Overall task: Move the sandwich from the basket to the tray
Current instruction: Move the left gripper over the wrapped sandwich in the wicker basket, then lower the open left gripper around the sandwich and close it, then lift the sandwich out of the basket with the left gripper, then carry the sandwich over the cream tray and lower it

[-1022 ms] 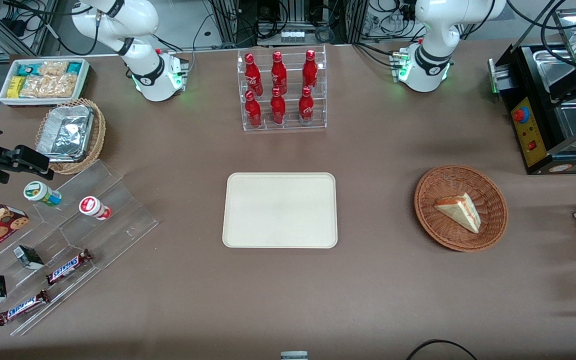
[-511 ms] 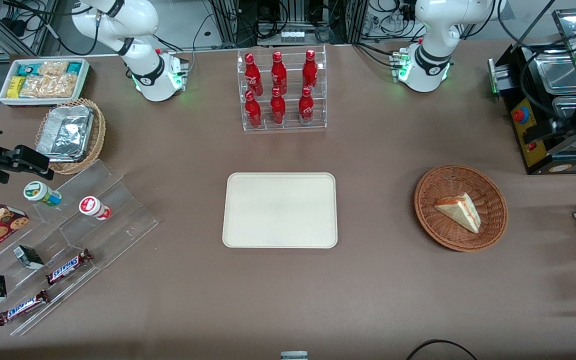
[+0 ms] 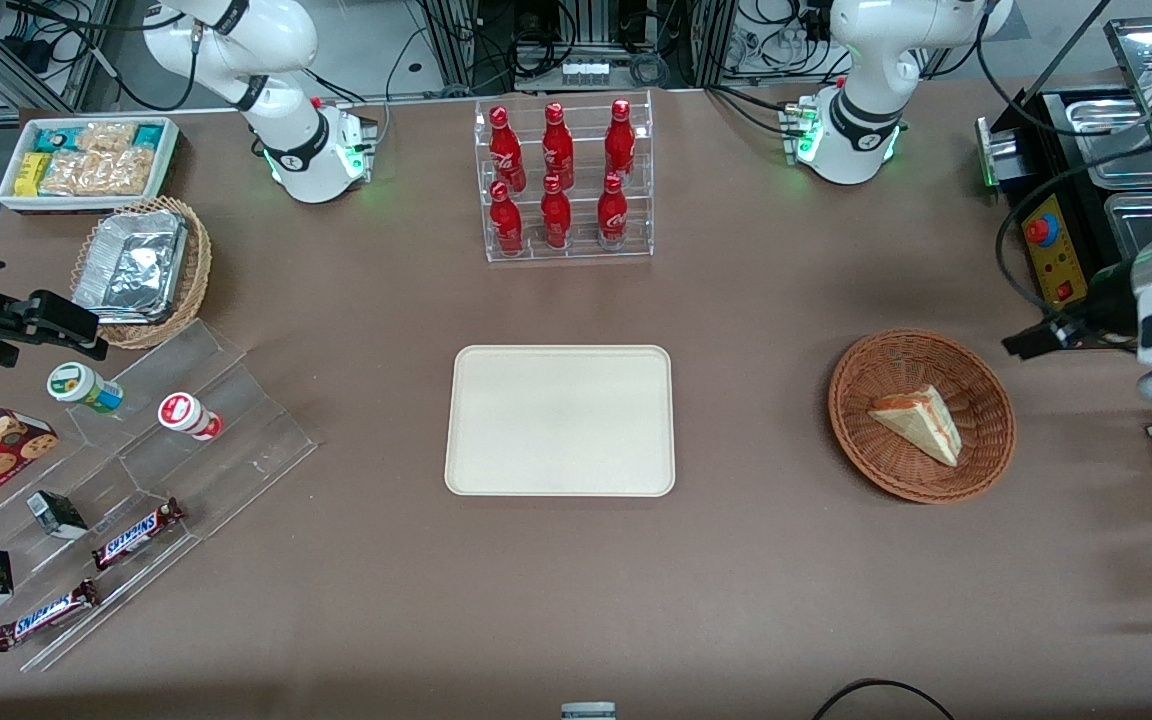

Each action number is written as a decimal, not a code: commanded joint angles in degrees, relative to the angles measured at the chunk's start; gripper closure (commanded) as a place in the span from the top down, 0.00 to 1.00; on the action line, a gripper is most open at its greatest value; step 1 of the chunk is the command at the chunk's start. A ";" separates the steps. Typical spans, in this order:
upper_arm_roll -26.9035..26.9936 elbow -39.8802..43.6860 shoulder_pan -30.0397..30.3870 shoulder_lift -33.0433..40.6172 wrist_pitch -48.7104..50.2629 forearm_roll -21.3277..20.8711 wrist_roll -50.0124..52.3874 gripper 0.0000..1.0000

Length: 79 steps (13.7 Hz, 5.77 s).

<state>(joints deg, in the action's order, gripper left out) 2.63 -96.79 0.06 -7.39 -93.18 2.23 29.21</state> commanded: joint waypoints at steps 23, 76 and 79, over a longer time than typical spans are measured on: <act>0.27 -22.48 -1.73 -10.19 -37.34 1.02 26.87 1.00; -31.29 5.38 -20.10 -30.32 -24.68 -26.05 29.33 0.18; -31.20 7.74 -20.10 -32.86 -25.12 -26.83 29.42 0.18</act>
<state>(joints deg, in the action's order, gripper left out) -29.25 -92.92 -18.87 -37.62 -118.52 -22.89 57.94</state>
